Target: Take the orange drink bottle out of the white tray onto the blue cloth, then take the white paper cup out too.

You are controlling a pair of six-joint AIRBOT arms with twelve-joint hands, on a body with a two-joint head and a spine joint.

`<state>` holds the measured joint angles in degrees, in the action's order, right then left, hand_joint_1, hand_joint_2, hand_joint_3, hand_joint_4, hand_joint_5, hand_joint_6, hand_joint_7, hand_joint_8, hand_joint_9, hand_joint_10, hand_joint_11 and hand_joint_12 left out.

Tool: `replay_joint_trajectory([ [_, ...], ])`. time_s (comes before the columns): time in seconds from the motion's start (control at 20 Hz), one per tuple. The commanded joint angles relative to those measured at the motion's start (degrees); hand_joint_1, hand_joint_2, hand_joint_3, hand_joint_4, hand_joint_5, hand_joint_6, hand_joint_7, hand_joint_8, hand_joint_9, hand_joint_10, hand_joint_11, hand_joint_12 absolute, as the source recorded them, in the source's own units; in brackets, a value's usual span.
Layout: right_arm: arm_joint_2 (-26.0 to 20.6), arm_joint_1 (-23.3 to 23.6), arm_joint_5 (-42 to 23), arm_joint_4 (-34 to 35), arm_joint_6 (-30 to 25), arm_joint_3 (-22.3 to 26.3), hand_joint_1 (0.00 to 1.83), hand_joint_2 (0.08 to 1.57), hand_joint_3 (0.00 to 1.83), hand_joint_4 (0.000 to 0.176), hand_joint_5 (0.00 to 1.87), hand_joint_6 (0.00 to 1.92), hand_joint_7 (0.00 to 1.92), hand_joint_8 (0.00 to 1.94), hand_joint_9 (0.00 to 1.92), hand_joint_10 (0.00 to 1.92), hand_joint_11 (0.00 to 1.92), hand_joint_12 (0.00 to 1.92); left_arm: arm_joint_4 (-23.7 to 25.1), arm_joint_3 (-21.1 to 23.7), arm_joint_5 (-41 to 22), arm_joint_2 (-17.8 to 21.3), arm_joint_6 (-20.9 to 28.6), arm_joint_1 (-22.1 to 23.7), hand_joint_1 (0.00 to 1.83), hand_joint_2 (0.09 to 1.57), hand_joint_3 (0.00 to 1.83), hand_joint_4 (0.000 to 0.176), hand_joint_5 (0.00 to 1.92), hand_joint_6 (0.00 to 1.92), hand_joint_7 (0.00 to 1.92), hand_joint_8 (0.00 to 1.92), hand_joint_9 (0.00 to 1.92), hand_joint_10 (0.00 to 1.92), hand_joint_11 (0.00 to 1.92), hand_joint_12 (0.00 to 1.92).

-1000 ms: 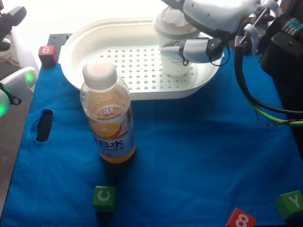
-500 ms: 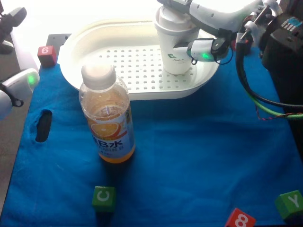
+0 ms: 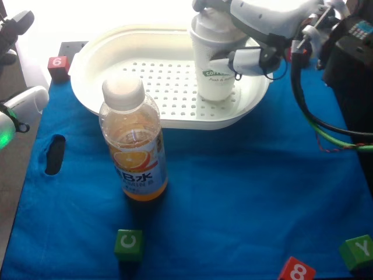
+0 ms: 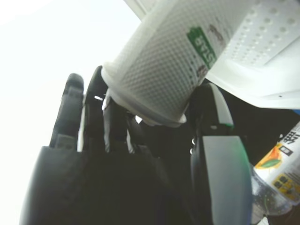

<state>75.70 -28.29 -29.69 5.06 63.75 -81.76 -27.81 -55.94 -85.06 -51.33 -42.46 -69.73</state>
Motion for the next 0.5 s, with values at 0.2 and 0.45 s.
replay_joint_trajectory([
  [0.2, -1.9, 0.7, -8.7, -1.5, 0.0, 2.5, 0.85, 1.23, 0.00, 0.000, 0.00, 1.29, 0.17, 0.93, 0.13, 1.28, 0.00, 1.83, 0.6, -0.4, -6.8, -0.3, 0.3, 0.1, 0.67, 1.36, 0.00, 0.102, 0.15, 0.00, 0.09, 0.00, 0.14, 0.01, 0.00, 0.97],
  [0.45, -4.6, 0.7, -12.7, -2.8, 0.0, 5.9, 0.88, 1.22, 0.00, 0.000, 0.03, 1.24, 0.12, 1.08, 0.13, 1.55, 0.16, 1.92, 0.5, -0.4, -6.8, -0.4, 0.3, 0.1, 0.69, 1.36, 0.00, 0.094, 0.16, 0.00, 0.09, 0.00, 0.13, 0.00, 0.00, 0.91],
])
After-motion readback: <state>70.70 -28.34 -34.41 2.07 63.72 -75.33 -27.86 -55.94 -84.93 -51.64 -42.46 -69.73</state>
